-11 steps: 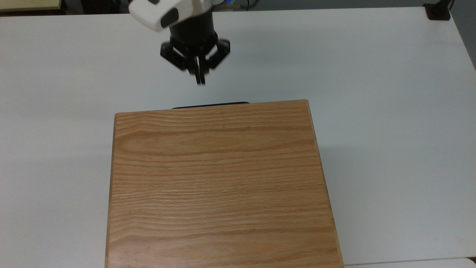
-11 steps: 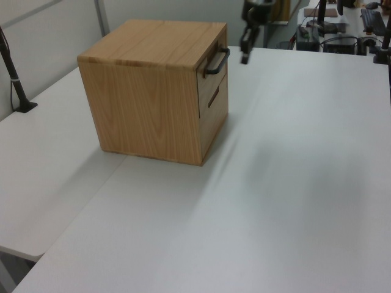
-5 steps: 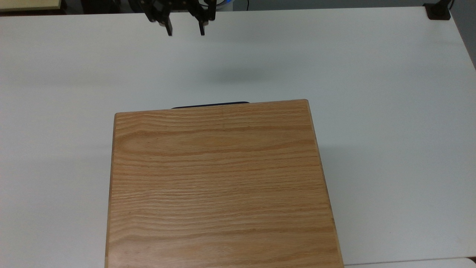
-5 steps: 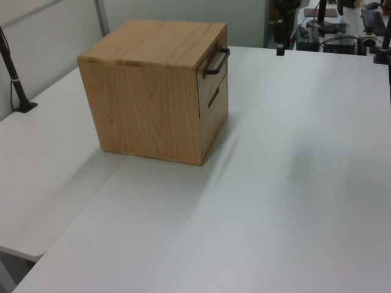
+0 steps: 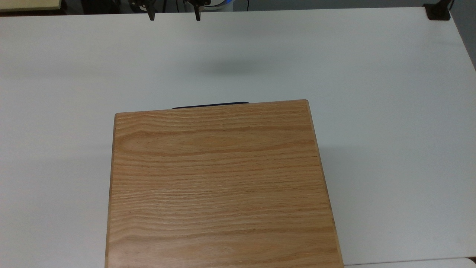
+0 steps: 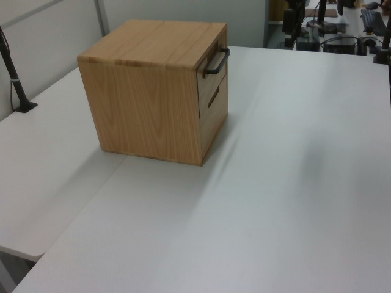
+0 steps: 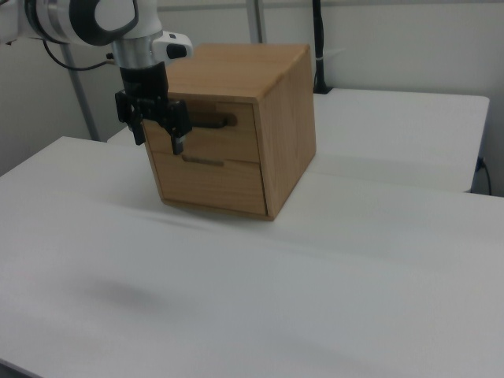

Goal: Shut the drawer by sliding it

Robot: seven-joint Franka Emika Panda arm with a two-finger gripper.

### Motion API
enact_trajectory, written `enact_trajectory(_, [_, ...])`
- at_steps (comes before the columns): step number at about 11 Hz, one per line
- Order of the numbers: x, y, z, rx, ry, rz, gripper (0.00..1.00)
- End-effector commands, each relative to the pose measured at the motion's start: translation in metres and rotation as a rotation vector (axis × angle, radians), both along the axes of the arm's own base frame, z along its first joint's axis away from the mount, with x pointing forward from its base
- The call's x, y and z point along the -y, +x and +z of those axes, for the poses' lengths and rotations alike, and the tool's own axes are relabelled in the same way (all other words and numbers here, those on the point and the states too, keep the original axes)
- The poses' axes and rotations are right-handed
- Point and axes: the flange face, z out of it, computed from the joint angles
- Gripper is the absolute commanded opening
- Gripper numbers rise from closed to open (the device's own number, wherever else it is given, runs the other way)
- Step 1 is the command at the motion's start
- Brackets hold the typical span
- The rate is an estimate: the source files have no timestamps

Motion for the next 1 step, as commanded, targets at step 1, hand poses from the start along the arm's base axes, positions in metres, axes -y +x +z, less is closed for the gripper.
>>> enact_trajectory(1, [-0.0004,-0.0082,-0.0005,-0.017,-0.008,0.021,1.0])
